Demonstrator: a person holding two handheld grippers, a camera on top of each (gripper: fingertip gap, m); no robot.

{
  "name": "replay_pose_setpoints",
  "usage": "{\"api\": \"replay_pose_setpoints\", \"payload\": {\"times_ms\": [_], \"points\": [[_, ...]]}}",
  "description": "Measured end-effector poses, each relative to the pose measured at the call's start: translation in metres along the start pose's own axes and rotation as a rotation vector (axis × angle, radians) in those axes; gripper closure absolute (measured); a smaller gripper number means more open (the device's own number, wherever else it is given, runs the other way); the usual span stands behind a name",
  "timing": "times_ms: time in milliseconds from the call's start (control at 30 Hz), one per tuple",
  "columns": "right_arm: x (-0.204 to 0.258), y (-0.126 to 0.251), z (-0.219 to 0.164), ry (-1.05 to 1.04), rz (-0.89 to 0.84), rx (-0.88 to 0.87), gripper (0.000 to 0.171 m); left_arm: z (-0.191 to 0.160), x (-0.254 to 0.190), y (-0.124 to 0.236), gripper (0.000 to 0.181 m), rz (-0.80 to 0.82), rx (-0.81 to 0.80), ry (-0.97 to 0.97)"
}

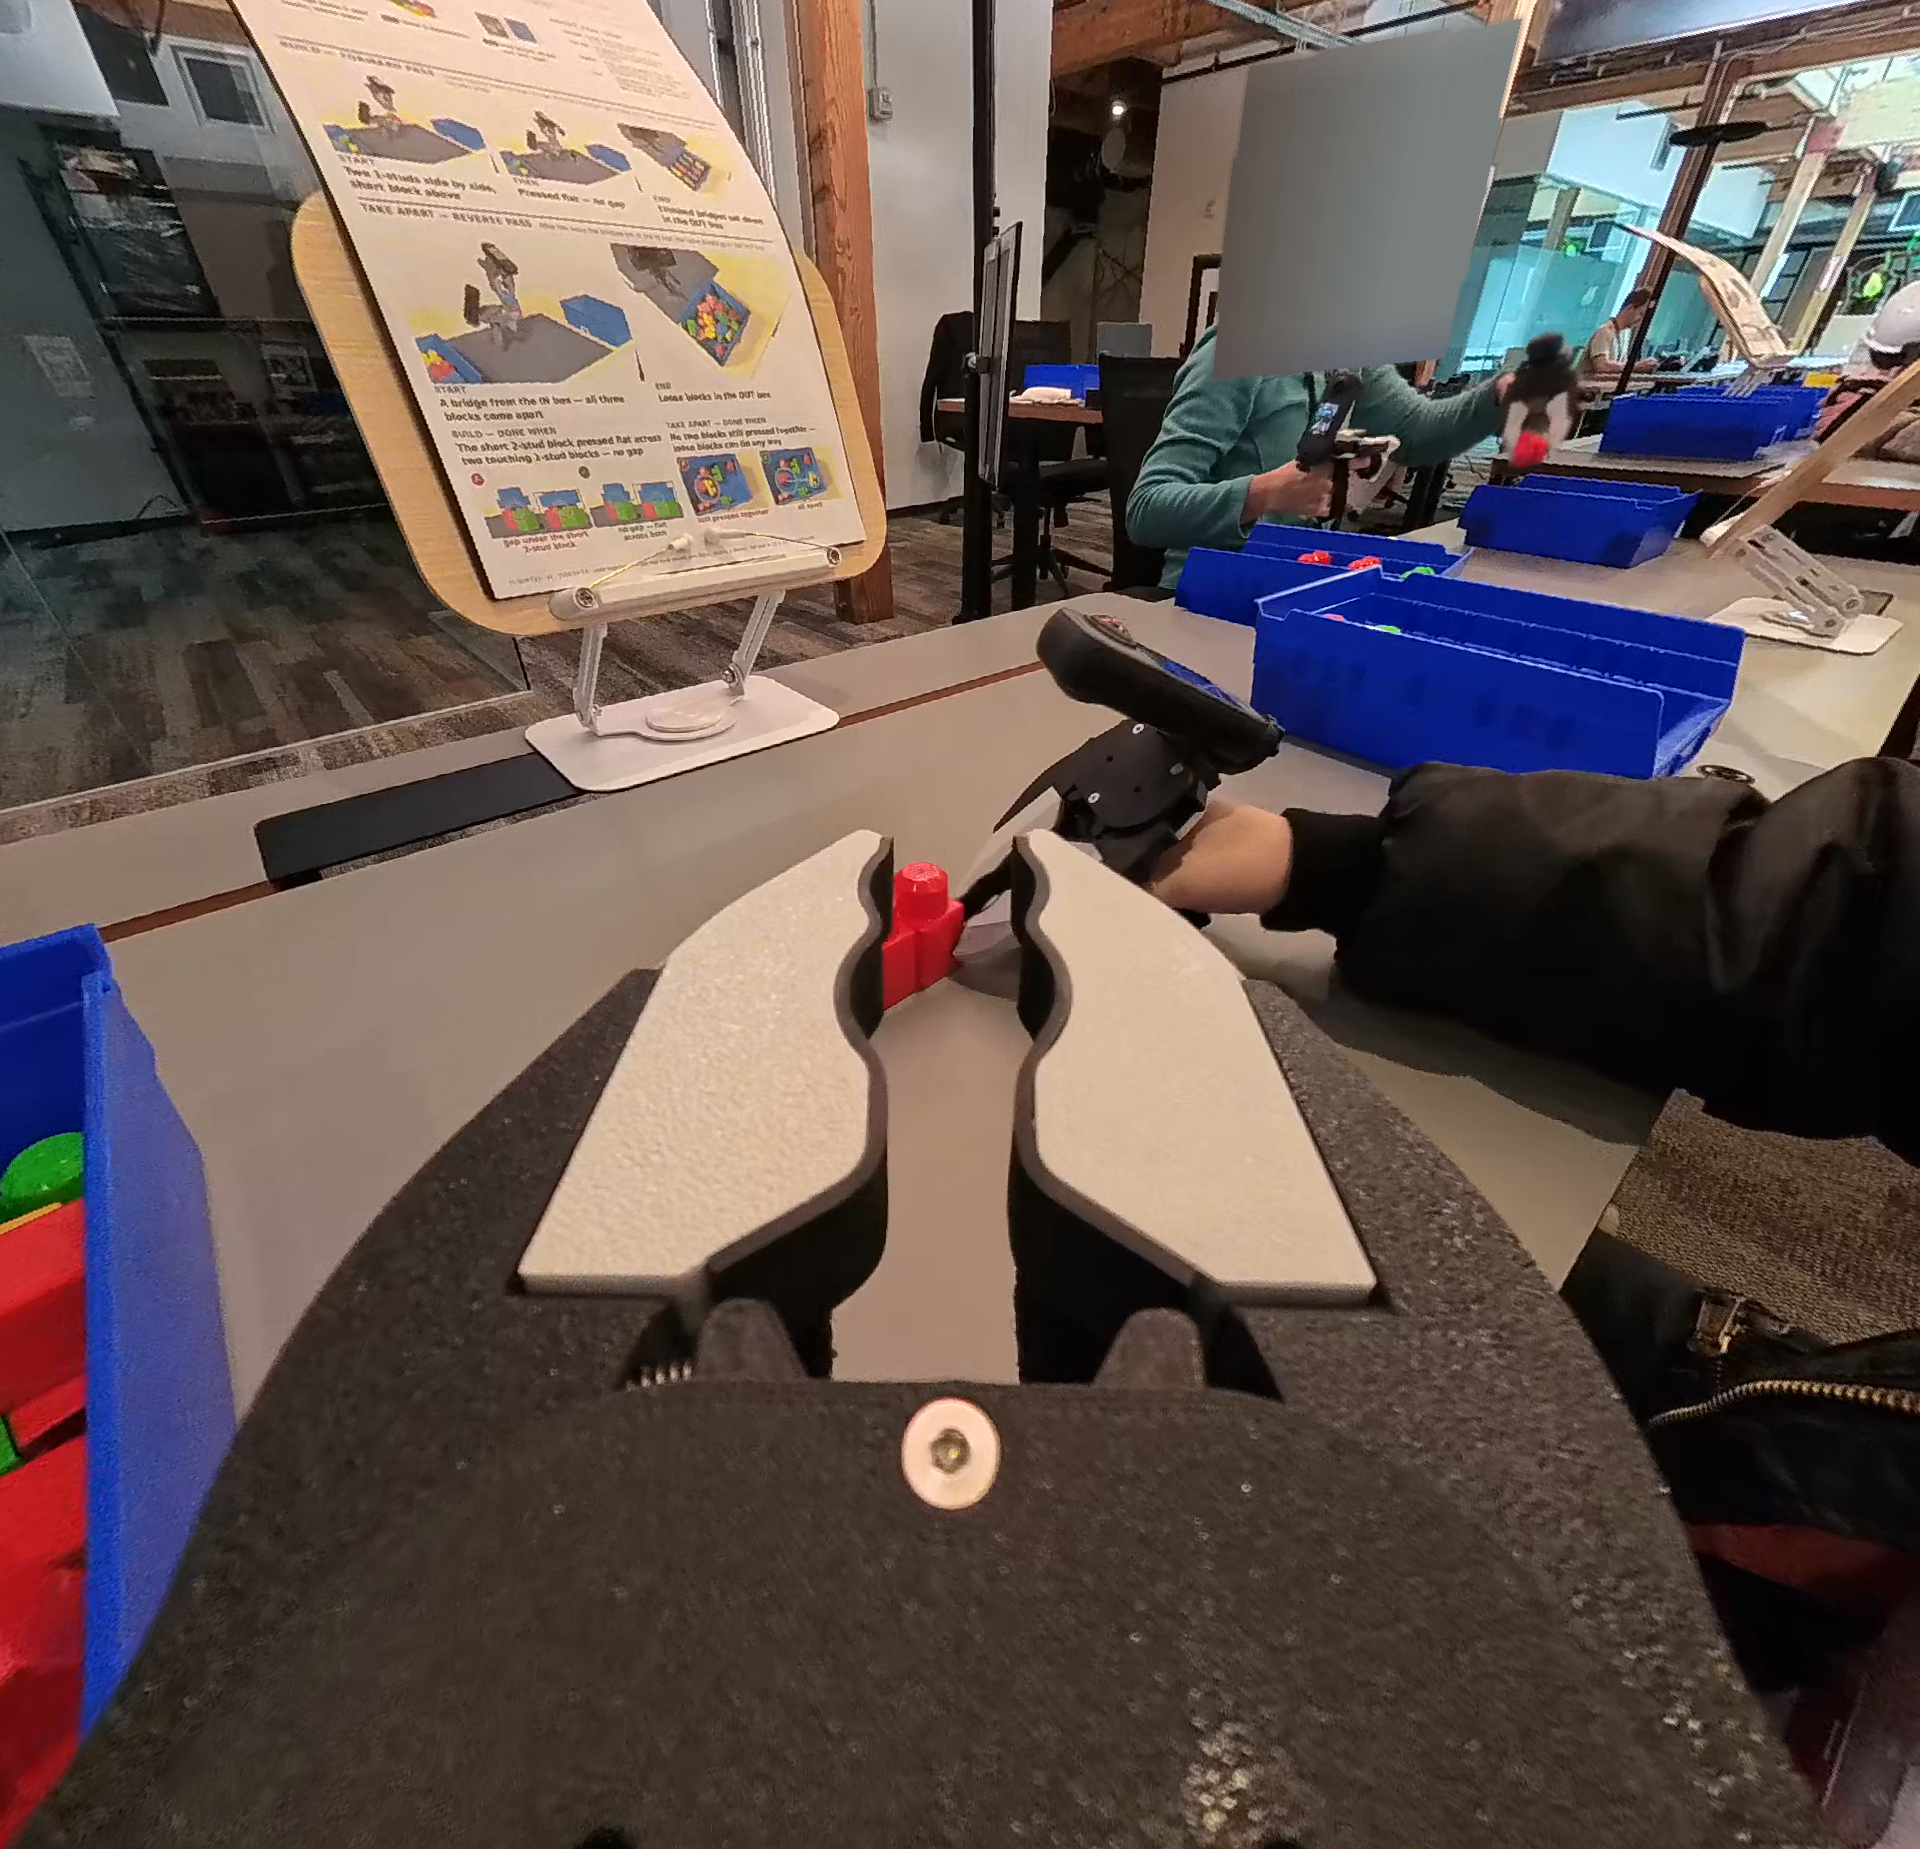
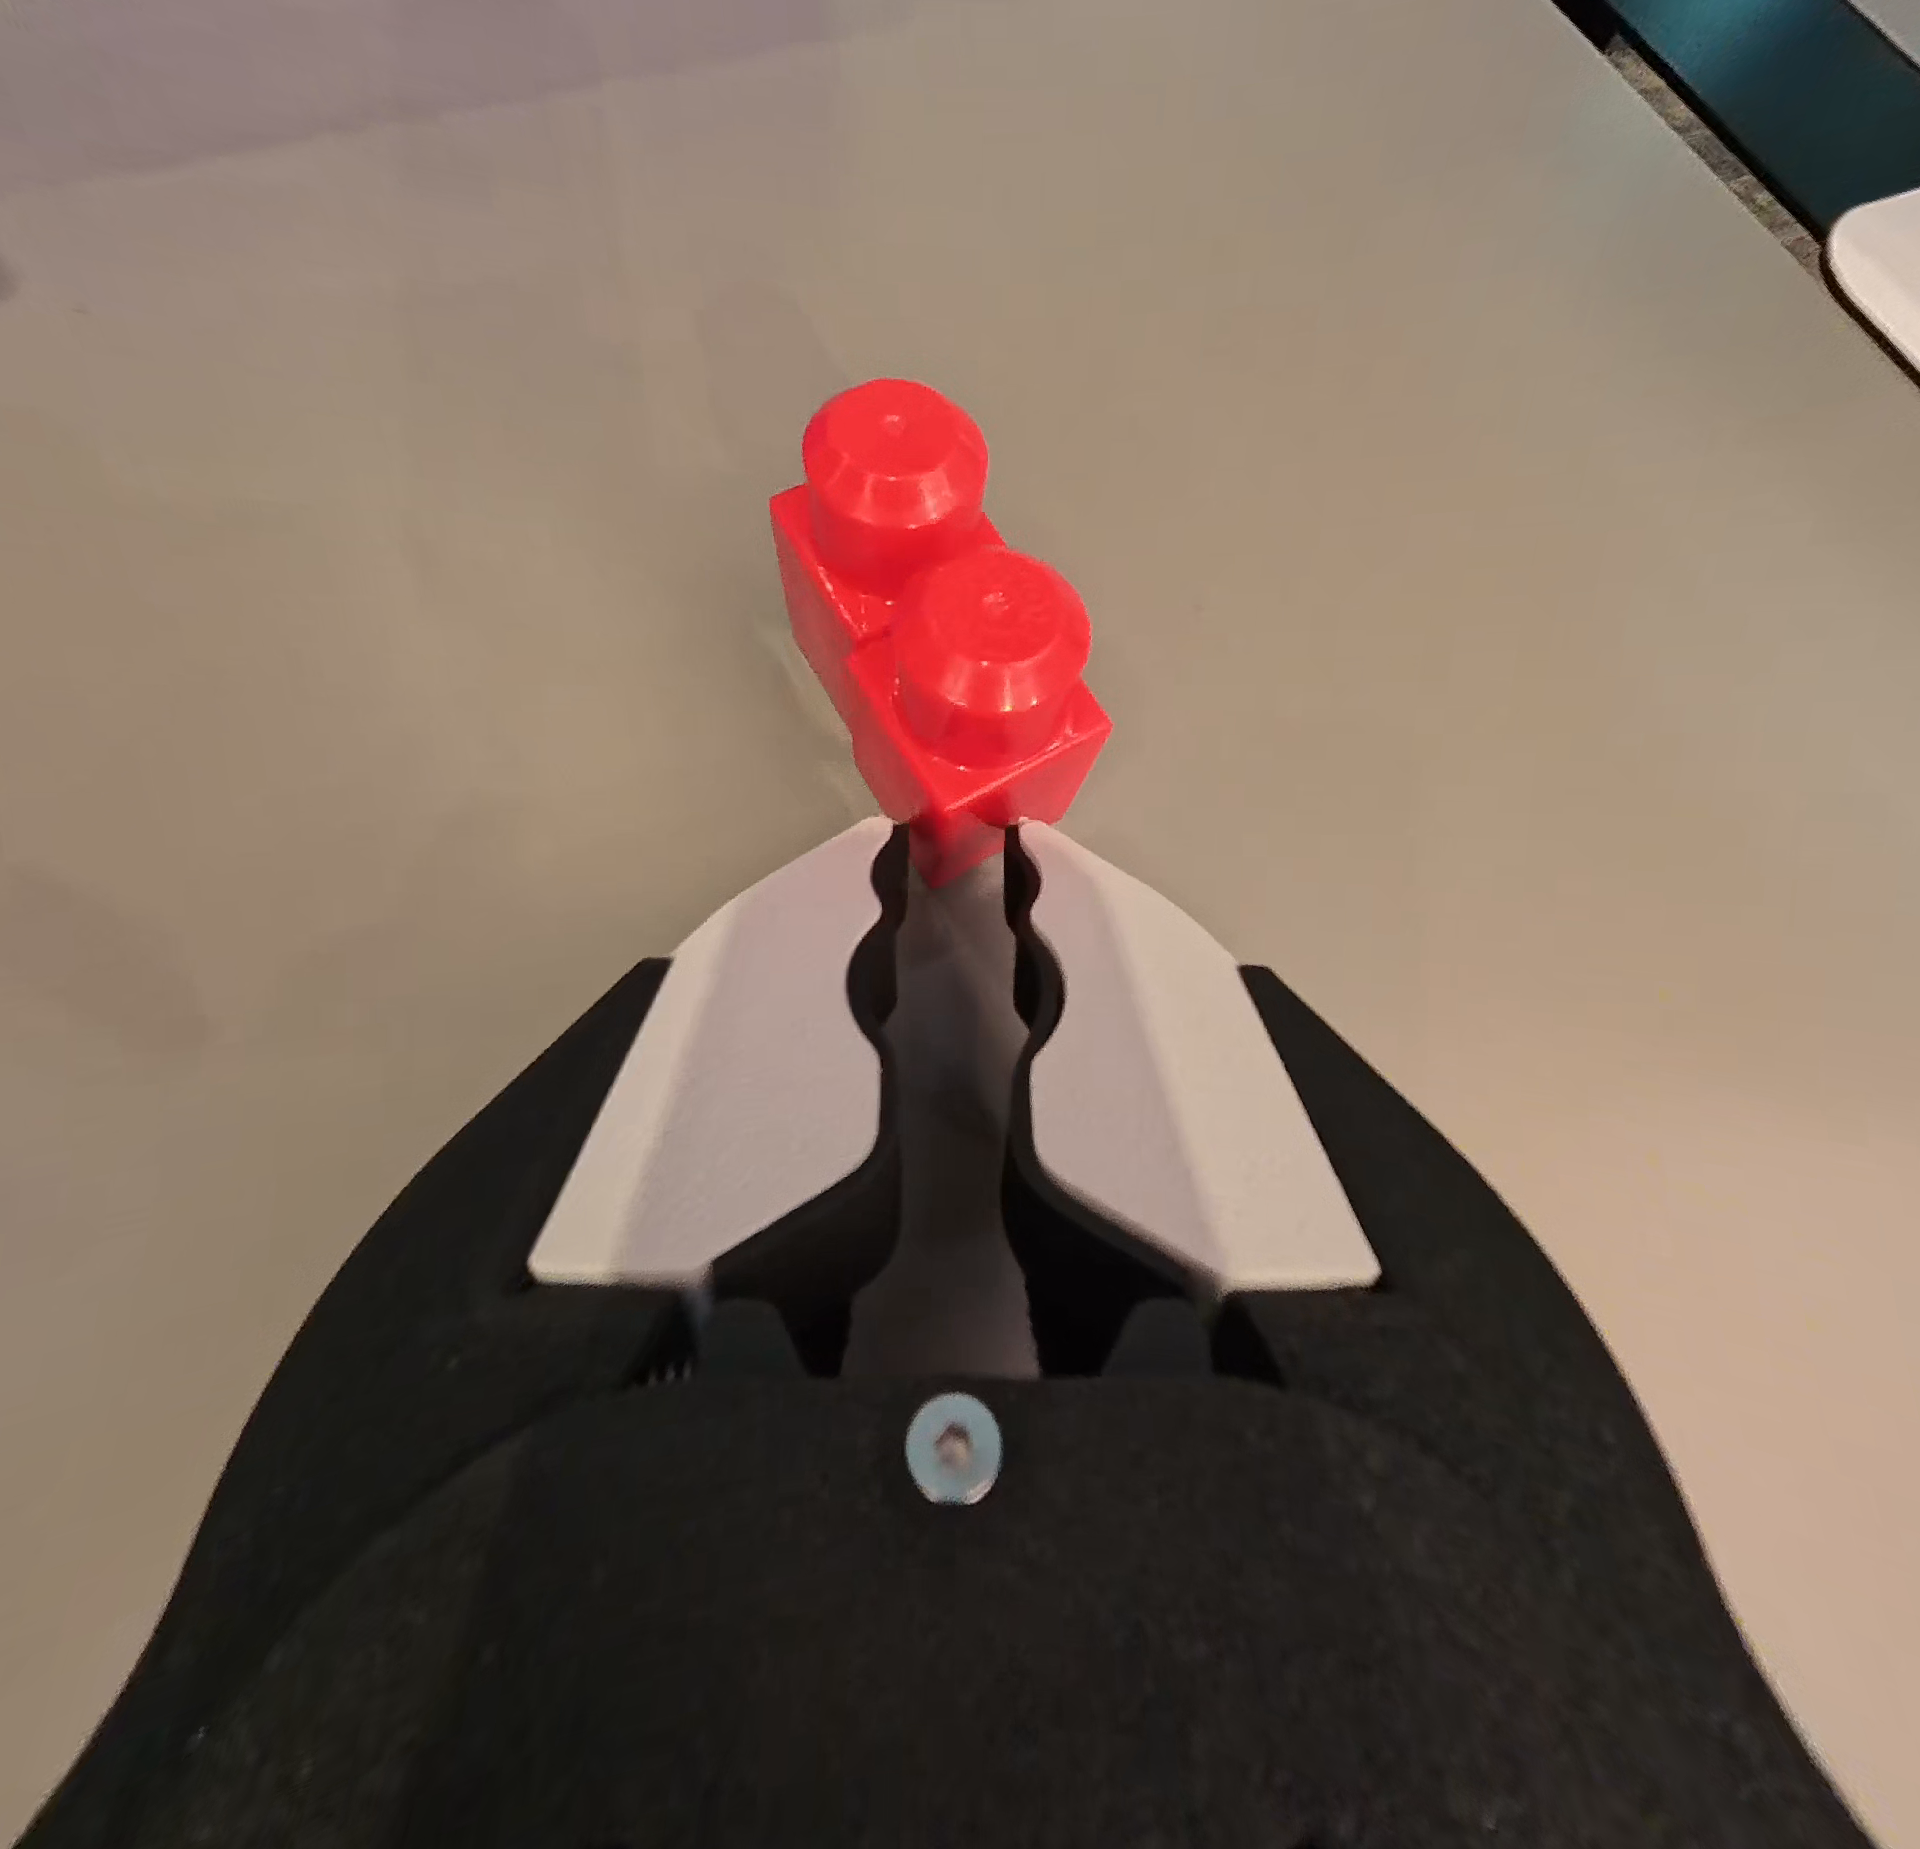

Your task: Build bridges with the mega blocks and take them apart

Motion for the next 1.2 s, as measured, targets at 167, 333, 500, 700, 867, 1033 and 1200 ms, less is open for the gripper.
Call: {"api": "replay_pose_setpoints", "payload": {"times_ms": [167, 333, 500, 700, 867, 1033, 1200], "points": [[0.002, -0.004, 0.003, 0.001, -0.003, -0.004, 0.154, 0.001, -0.001, 0.001, 0.16, -0.007, 0.002, -0.003], [-0.001, -0.005, 0.004, -0.017, -0.007, -0.006, 0.154, 0.002, -0.001, 0.004, 0.16, -0.002, -0.002, -0.007], [0.0, -0.006, 0.005, -0.014, -0.002, -0.005, 0.154, 0.002, -0.001, 0.005, 0.16, -0.001, -0.003, -0.006], [0.001, -0.005, 0.004, -0.015, 0.015, -0.001, 0.154, 0.005, 0.007, 0.013, 0.16, 0.044, -0.003, -0.03], [0.0, 0.007, 0.001, -0.011, 0.003, -0.035, 0.15, 0.024, 0.058, 0.059, 0.149, 0.283, 0.066, -0.113], [-0.006, 0.031, -0.005, -0.048, 0.001, -0.131, 0.149, 0.018, 0.135, 0.106, 0.141, 0.363, 0.249, -0.059], [-0.01, 0.044, -0.009, -0.08, 0.025, -0.223, 0.15, -0.023, 0.192, 0.096, 0.141, 0.291, 0.479, 0.215]]}}
Point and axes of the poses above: each gripper's, where its closed fingertips meet, y back along the fingers, z out of its top, x = y × z across the jaws, the point moved 9 cm from there along y, back along the fingers, and after that the axes turned 11 degrees about -y, right-handed, at the moved point
